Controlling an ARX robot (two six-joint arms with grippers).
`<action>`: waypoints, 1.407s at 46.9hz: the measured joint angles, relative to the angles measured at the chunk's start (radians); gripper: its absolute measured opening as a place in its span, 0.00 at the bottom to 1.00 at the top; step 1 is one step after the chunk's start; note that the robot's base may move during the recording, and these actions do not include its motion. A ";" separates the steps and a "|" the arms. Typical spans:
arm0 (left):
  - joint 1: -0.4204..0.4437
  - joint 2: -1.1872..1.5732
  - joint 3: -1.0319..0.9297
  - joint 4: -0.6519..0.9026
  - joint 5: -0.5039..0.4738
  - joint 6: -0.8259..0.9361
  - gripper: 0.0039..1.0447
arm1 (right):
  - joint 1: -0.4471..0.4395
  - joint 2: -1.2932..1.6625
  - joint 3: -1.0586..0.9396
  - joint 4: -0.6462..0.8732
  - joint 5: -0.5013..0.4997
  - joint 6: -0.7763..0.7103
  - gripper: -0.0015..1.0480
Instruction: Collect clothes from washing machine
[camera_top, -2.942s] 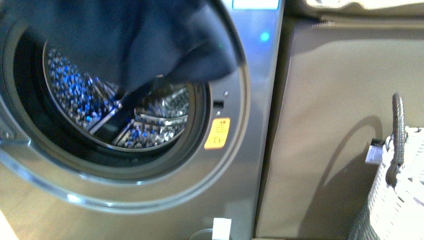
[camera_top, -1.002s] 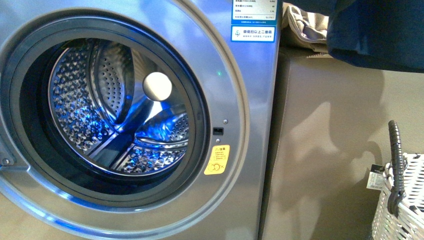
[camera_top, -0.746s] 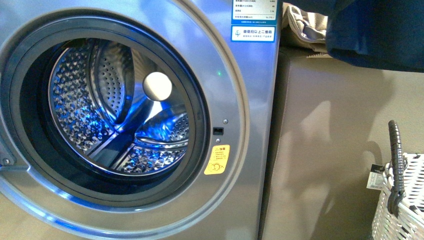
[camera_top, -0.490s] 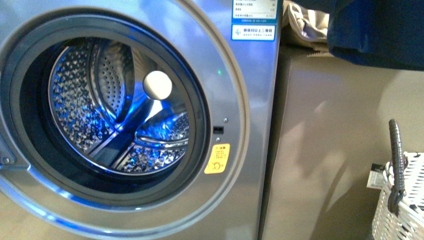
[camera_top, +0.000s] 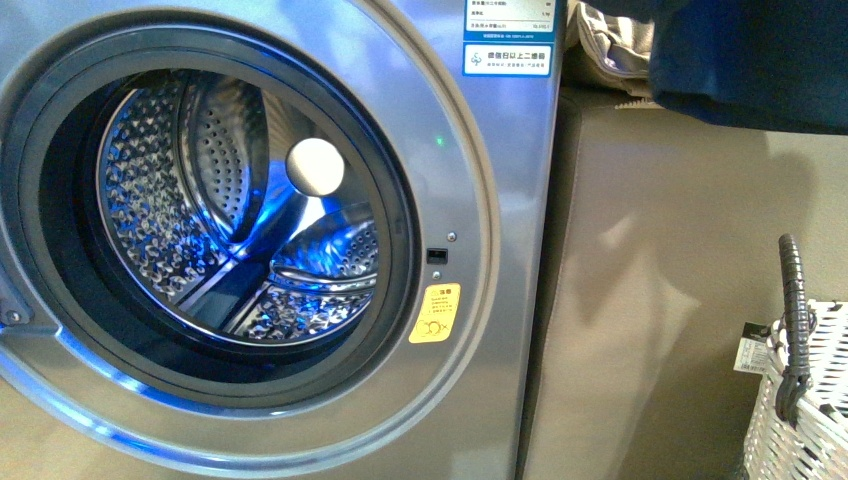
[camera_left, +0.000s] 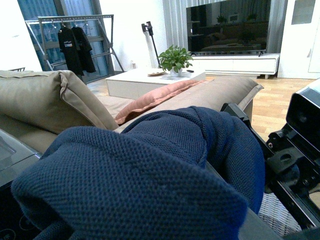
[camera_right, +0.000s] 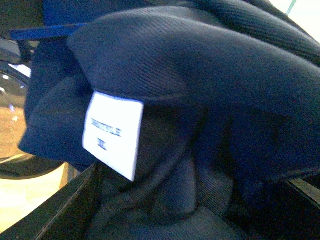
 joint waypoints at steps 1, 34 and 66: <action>0.000 0.000 0.000 0.000 0.000 0.000 0.13 | 0.005 -0.001 -0.003 0.004 0.000 0.003 0.92; 0.003 0.000 0.003 -0.001 -0.016 0.003 0.13 | 0.234 0.013 -0.080 0.131 0.138 0.023 0.92; 0.003 -0.006 0.015 -0.001 -0.004 0.002 0.53 | 0.221 0.045 -0.267 0.623 0.357 0.386 0.23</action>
